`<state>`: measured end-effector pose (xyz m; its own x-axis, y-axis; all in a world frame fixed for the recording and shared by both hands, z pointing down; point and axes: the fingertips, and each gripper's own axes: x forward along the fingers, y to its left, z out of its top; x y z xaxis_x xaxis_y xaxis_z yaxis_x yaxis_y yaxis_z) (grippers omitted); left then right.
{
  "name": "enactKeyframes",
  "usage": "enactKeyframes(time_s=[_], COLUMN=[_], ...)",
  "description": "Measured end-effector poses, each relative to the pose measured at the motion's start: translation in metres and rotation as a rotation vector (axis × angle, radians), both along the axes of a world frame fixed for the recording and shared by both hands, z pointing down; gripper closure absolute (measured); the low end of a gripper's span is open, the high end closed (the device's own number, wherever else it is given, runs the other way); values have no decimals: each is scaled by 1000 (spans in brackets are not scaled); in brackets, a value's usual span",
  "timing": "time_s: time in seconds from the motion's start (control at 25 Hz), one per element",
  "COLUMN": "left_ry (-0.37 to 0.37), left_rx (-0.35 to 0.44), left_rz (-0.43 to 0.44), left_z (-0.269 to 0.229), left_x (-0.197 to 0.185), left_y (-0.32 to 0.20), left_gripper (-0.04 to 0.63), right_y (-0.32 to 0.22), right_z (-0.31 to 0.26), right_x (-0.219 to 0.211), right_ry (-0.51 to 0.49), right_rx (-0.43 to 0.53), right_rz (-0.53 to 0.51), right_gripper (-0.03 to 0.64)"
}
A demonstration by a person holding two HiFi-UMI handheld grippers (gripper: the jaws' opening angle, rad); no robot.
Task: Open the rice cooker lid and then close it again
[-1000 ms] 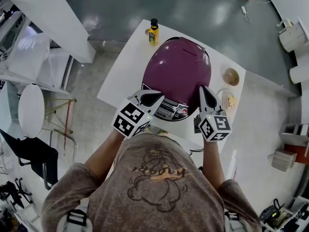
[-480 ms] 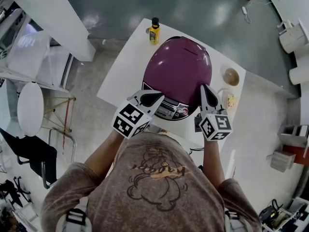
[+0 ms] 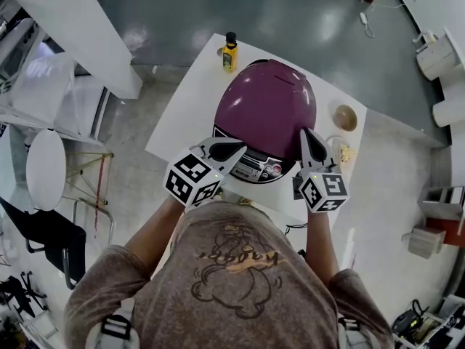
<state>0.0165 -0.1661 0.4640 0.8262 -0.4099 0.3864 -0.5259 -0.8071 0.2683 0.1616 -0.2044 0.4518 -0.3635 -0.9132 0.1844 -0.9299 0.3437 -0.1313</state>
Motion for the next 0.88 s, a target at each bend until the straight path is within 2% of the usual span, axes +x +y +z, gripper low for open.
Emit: enactKeyframes(time_s=[0.2,0.6,0.88], left_ry=[52,52,58], left_rx=[17,28,38], left_rz=[2,49,71], left_z=[-16,-19,-23], left_x=[5,19,28], left_y=[0,-2,-5], left_gripper=[575,574,574], right_y=[-2,-7,-16], right_z=[-21,-43,-69], right_x=[0,0,4], right_ry=[24,44,66], right_rx=[56,53,85], right_rz=[-28,-96,-115], right_gripper=[615,615,615])
